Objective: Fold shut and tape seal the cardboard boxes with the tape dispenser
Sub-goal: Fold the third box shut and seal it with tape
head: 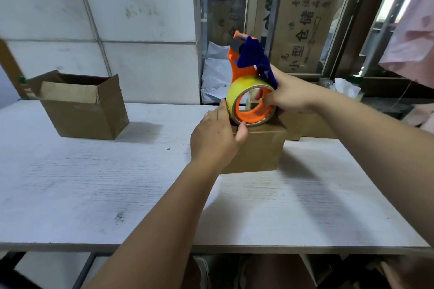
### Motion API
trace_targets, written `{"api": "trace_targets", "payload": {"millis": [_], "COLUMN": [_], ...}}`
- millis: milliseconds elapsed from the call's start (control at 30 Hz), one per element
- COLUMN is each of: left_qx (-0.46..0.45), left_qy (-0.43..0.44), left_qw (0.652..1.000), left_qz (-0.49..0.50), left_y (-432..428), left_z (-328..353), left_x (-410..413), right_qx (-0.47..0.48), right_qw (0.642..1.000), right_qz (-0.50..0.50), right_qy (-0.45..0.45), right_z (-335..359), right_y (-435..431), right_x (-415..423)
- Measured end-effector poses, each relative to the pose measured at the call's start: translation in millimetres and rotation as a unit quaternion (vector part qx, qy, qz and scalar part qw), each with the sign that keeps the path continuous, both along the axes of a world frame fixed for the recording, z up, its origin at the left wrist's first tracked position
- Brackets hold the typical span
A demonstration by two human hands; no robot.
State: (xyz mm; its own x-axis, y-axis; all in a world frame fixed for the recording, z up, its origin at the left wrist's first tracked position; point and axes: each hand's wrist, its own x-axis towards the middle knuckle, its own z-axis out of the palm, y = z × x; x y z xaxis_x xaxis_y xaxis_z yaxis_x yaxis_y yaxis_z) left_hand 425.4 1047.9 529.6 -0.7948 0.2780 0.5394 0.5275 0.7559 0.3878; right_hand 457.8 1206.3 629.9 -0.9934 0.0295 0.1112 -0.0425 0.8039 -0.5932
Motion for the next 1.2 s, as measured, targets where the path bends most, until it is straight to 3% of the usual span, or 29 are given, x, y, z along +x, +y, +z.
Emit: {"api": "trace_targets", "payload": {"millis": [233, 433, 633, 833, 900, 967, 1067, 1200], "left_qx": [-0.090, -0.104, -0.115, -0.120, -0.119, -0.118, -0.122, -0.123], "left_qy": [0.021, 0.015, 0.012, 0.005, 0.000, -0.001, -0.001, -0.001], "left_qw": [0.996, 0.994, 0.993, 0.993, 0.993, 0.993, 0.992, 0.992], "left_qz": [-0.004, -0.008, -0.014, -0.019, -0.022, -0.026, -0.029, -0.034], "left_y": [-3, -5, -6, -5, -5, -4, -6, -6], "left_z": [6, 8, 8, 9, 9, 9, 10, 10], "left_x": [0, 2, 1, 2, 3, 3, 4, 4], "right_qx": [-0.023, -0.032, 0.127, 0.153, 0.103, -0.032, -0.189, -0.199], "right_qw": [1.000, 0.999, 0.987, 0.984, 0.991, 0.997, 0.976, 0.974], "right_qz": [0.002, -0.002, -0.029, -0.034, -0.032, -0.037, -0.081, -0.086], "right_qy": [0.017, 0.035, 0.095, 0.088, 0.084, 0.066, 0.066, 0.064], "right_z": [0, -2, 8, 8, 4, -7, -31, -32], "right_y": [8, 15, 17, 24, 29, 37, 41, 41], "right_x": [1, 1, 7, 12, 11, 14, 18, 22]}}
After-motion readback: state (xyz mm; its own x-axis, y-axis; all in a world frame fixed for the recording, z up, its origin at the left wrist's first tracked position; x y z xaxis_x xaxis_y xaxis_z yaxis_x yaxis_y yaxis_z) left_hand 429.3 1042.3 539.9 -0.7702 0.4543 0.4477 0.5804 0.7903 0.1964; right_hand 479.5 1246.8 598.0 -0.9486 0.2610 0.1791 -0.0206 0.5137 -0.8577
